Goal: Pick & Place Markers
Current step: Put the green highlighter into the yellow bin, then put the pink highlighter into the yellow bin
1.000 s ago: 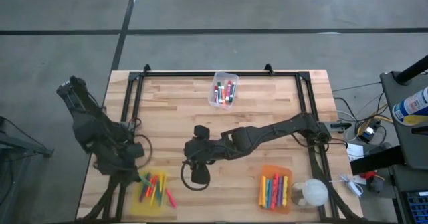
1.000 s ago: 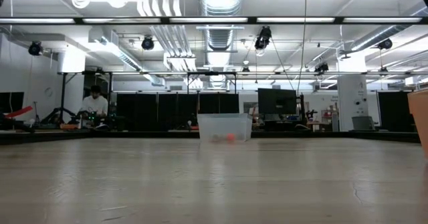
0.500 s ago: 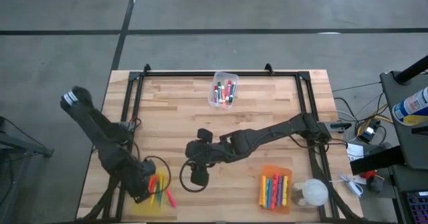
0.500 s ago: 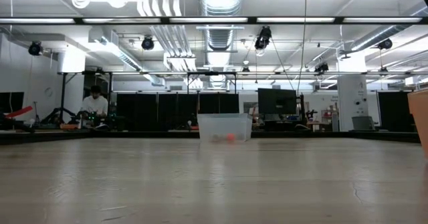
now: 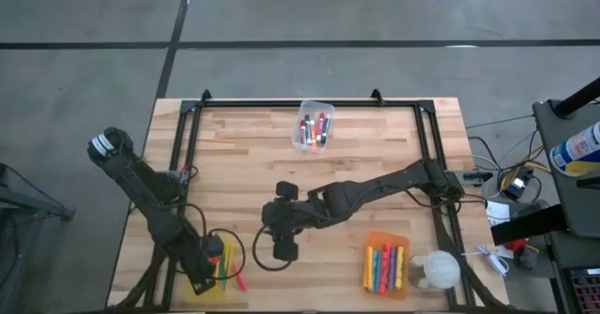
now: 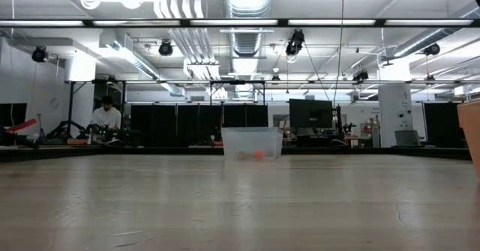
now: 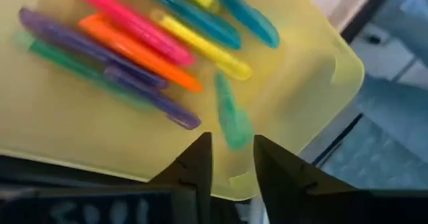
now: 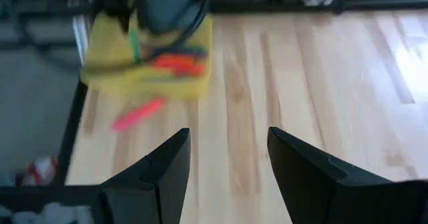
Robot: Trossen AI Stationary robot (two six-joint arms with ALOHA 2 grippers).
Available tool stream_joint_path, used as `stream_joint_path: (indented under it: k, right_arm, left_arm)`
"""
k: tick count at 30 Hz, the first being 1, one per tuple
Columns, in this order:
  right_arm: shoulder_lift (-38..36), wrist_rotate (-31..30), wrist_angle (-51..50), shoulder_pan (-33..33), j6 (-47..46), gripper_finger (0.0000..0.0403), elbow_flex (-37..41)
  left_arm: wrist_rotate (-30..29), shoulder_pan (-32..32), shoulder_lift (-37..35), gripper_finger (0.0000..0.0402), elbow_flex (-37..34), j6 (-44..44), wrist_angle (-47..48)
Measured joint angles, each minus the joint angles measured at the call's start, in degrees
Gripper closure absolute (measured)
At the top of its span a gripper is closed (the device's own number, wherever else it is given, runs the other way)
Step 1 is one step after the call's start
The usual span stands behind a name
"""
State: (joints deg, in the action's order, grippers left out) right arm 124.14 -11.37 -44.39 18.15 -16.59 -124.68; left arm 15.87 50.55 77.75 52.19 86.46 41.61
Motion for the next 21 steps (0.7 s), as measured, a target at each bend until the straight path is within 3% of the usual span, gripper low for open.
stream_joint_path:
  k: [6, 11, 13, 15, 18, 21]
  right_arm:
    - [0.0, 2.86, -12.42, 0.11, 7.91, 0.0211, 0.0]
    - [0.0, 2.55, -19.06, -0.15, 14.13, 0.0211, 1.48]
    - [0.02, 2.58, -22.85, -0.4, 15.2, 0.0211, 2.03]
    - [0.02, 2.44, -26.24, -0.73, 15.31, 0.0211, 2.75]
    - [0.02, 2.34, -31.82, -1.25, 15.3, 0.0211, 3.67]
    - [-0.62, 2.36, -34.35, -1.38, 15.05, 0.0211, 5.02]
  left_arm:
    - [1.92, -2.16, -0.54, 0.0256, 0.16, 15.12, 1.39]
    - [-1.53, -2.87, -2.16, 0.0245, 0.8, 37.89, 2.98]
    - [-7.43, -2.83, -2.65, 0.0245, 2.55, 45.57, 1.8]
    - [-17.04, -2.84, -2.23, 0.0245, 5.07, 48.13, -0.47]
    - [-30.97, -4.02, 0.27, 0.0246, 9.99, 44.42, -5.22]
    - [-40.48, -5.22, 3.53, 0.0246, 15.62, 39.26, -8.84]
